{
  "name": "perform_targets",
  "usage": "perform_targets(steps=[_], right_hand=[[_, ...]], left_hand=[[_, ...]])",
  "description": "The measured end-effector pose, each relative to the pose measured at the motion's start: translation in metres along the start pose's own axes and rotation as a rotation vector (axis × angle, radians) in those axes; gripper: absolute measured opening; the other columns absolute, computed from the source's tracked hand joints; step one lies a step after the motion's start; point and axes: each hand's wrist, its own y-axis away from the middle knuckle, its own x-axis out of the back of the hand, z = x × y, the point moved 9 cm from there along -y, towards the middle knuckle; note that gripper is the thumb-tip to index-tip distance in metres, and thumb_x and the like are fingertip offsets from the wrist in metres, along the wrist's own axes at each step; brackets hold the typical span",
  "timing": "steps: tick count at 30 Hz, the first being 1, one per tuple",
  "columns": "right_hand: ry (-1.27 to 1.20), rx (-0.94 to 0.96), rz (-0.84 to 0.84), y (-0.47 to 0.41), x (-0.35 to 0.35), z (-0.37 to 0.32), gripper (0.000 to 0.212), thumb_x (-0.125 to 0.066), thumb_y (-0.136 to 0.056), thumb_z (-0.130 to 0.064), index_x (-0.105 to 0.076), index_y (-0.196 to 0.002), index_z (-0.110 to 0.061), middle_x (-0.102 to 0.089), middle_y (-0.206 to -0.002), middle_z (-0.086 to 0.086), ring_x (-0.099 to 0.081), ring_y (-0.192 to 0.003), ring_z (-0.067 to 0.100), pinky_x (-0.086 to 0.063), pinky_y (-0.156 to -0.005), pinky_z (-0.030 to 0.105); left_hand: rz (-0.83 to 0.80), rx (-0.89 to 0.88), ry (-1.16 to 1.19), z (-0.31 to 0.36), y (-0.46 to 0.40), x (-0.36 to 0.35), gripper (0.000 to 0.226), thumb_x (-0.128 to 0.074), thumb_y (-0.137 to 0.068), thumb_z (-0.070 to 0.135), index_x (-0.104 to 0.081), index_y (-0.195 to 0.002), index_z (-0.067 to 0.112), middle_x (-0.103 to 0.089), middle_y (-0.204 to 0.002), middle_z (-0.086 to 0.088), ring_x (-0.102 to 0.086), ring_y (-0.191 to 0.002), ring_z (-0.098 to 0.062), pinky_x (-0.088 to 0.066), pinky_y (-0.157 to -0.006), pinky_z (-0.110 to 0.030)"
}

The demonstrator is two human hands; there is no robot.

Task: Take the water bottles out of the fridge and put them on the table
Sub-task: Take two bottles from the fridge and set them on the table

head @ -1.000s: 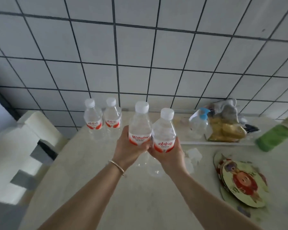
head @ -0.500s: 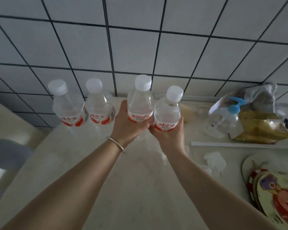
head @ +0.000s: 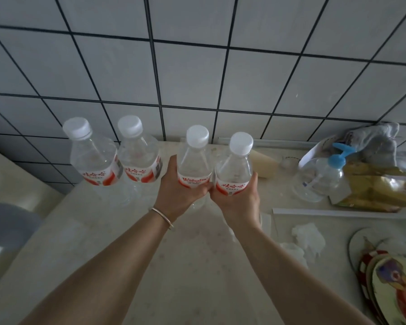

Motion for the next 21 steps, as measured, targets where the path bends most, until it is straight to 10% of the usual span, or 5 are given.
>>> perform_targets(steps=[4,10,14,21], right_hand=[[0.045,-0.038,-0.026,0.004,0.002,-0.001,0.072,-0.084,-0.064,-0.024,-0.040,-0.120,-0.023,-0.058,-0.104,-0.009,-0.057,-0.085,0.003,-0.041,-0.057,0.011],[0.210,-0.114,-0.040,0.044,0.028,0.001,0.088,-0.074,-0.075,-0.031,-0.021,-0.144,-0.019,-0.038,-0.144,0.002,-0.040,-0.130,0.021,-0.038,-0.101,0.033],[0.213,-0.067,-0.056,0.084,0.054,-0.019,0.077,-0.067,-0.081,-0.033,-0.025,-0.144,-0.019,-0.037,-0.145,0.001,-0.039,-0.131,0.019,-0.033,-0.096,0.027],[0.204,-0.029,-0.126,0.187,0.098,-0.045,0.068,-0.063,-0.083,-0.038,-0.031,-0.140,-0.019,-0.043,-0.140,0.003,-0.044,-0.125,0.021,-0.037,-0.092,0.031]], left_hand=[[0.009,0.073,0.036,-0.002,0.012,0.005,0.078,-0.086,-0.055,0.034,-0.049,-0.121,0.013,-0.065,-0.112,-0.002,-0.066,-0.103,-0.011,-0.056,-0.085,-0.031],[-0.045,0.079,-0.010,0.030,0.053,0.008,0.065,-0.079,-0.072,0.008,-0.045,-0.123,0.029,-0.057,-0.121,0.016,-0.057,-0.104,0.012,-0.044,-0.086,-0.008],[0.080,0.266,-0.061,0.036,0.109,0.034,0.086,-0.078,-0.075,0.020,-0.028,-0.146,0.015,-0.038,-0.148,-0.003,-0.049,-0.120,-0.015,-0.041,-0.096,-0.029],[0.105,0.275,-0.160,0.093,0.217,0.066,0.063,-0.072,-0.081,0.016,-0.042,-0.136,0.011,-0.058,-0.126,-0.012,-0.057,-0.093,-0.017,-0.041,-0.077,-0.027]])
